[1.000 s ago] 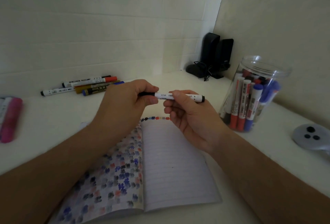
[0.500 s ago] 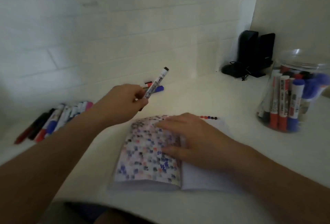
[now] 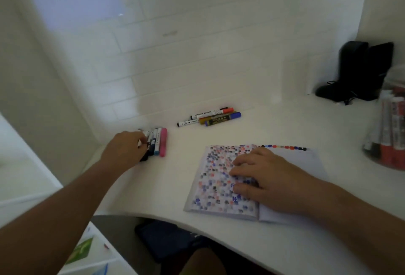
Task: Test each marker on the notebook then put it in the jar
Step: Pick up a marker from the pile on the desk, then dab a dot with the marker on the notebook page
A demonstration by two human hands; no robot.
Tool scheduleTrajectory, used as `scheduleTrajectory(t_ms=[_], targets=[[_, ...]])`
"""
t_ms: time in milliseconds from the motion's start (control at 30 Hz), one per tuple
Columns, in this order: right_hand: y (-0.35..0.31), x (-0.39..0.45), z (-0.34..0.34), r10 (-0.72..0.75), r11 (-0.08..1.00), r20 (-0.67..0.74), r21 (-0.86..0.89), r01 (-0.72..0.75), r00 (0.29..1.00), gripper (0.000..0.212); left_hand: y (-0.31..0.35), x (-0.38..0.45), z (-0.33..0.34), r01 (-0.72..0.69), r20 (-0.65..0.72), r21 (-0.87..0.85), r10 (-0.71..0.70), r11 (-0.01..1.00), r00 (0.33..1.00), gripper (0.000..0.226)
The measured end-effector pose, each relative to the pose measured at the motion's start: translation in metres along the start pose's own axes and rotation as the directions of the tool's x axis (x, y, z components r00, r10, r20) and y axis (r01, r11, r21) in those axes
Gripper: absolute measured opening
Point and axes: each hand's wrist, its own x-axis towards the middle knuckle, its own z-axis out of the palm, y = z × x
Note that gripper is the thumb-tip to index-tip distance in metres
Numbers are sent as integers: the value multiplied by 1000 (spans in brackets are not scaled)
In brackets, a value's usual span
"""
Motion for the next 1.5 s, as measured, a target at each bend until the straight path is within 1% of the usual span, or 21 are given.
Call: scheduleTrajectory(t_ms=[100,167,267,333,433,500,567,633,833,900,1000,1067,1133,1167,1233,1267,1333,1367,1400,1433,1500], targets=[[1,0,1,0,1000,7,21,0,1000,64,-5,3,11,-11,25,3,11,1000,1000,18],[2,1,1,2,1000,8,22,-3,1000,69,-3,6,13,3,-18,-10,-3,1000,1000,22],[2,2,3,-15,1000,-4,23,15,1000,62,20,9,8,5,-48,9,-5,1000,999,26],[5,0,3,-27,997,-27,72,29,999,69,48,14,7,-60,-34,-4,60,998,998,26],[13,-2,-2,-4,980,-186,193,40,983,80,100,28,19,-196,0,-73,197,978,980,25],[19,-2,-5,18,982,-277,184,35,961,77,139,42,32,-239,61,-132,249,962,967,30],[23,-1,-4,26,987,-302,161,24,953,68,173,58,43,-273,90,-143,287,951,954,41],[27,0,1,21,989,-296,145,24,955,59,198,74,55,-306,69,-80,311,949,948,47],[31,1,2,12,990,-337,134,36,941,53,210,101,89,-303,-108,0,301,953,947,34],[29,2,2,5,989,-324,141,43,946,52,210,105,92,-315,-113,14,315,949,942,37],[25,1,0,-11,994,-267,105,41,964,51,212,109,85,-335,-4,96,337,937,941,42],[22,1,0,-13,998,-186,64,25,983,54,214,109,74,-358,17,115,359,927,933,40],[20,1,-3,-9,999,-101,36,13,995,59,222,104,56,-397,-26,6,397,918,917,36],[19,0,-4,-8,1000,-76,27,10,997,60,229,98,42,-414,-42,-120,412,902,910,32],[18,-2,-6,-3,1000,-58,30,4,998,59,252,83,13,-402,-61,-448,421,799,905,21],[17,-2,-8,-5,999,-61,39,8,998,58,265,72,1,-363,-73,-614,408,701,910,16],[18,-4,-11,-28,997,-148,66,38,989,52,288,48,-16,-261,-101,-876,376,405,921,13],[20,-4,-12,-43,995,-265,74,65,963,46,296,36,-20,-209,-109,-945,357,253,928,20],[25,-6,-15,-35,994,-423,82,77,905,43,302,27,-19,-159,-111,-981,343,115,933,27],[31,-7,-20,13,993,-583,100,56,812,45,304,20,-15,-101,-96,-995,329,-2,940,30],[50,-10,-30,176,983,-767,168,-72,617,41,302,8,-3,55,-3,-985,335,-164,942,25]])
